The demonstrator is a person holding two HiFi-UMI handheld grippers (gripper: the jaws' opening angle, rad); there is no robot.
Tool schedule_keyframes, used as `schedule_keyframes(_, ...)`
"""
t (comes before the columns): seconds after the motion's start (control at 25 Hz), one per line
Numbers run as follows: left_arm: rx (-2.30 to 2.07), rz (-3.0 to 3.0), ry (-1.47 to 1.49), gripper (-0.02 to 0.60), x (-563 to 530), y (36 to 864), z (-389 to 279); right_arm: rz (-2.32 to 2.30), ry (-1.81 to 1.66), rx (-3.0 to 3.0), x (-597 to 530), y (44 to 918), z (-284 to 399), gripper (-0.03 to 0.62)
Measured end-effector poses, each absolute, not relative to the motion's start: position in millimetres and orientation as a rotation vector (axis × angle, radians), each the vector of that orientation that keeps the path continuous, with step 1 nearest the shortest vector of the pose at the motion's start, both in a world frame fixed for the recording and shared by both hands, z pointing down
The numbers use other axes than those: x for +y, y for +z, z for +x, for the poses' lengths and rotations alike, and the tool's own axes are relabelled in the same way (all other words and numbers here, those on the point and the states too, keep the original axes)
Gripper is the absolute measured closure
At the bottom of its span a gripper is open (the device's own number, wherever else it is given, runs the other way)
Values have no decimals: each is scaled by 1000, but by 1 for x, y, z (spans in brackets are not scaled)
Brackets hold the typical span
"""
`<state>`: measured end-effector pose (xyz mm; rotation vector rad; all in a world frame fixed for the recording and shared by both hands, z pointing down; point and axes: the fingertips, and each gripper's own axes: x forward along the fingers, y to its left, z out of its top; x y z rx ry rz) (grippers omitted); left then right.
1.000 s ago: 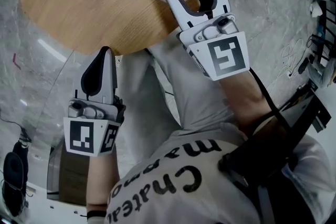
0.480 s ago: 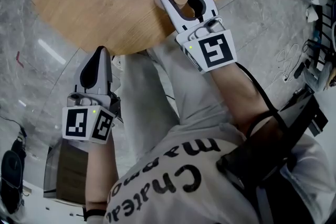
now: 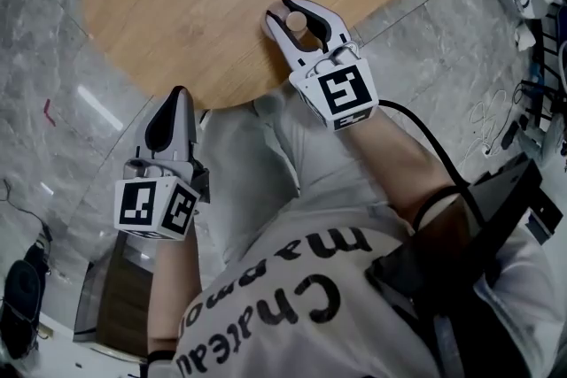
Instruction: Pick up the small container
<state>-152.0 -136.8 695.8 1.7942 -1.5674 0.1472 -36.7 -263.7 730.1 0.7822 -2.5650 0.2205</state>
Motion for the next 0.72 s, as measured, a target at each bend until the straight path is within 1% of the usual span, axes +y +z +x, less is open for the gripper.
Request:
schedule_keyframes(0.2,-1594,1763,128,568,-134,683,-158,772,259,-2512,-267,731,-34,484)
schedule_keyframes(0.44,-1653,1779,133,568,-145,642,-172,779,334,-2458,-278,726,-35,485)
schedule_keyframes(0.72,-1739,1776,121,568,-148,590,-188,774,333,-2451,-298,691,-46,486)
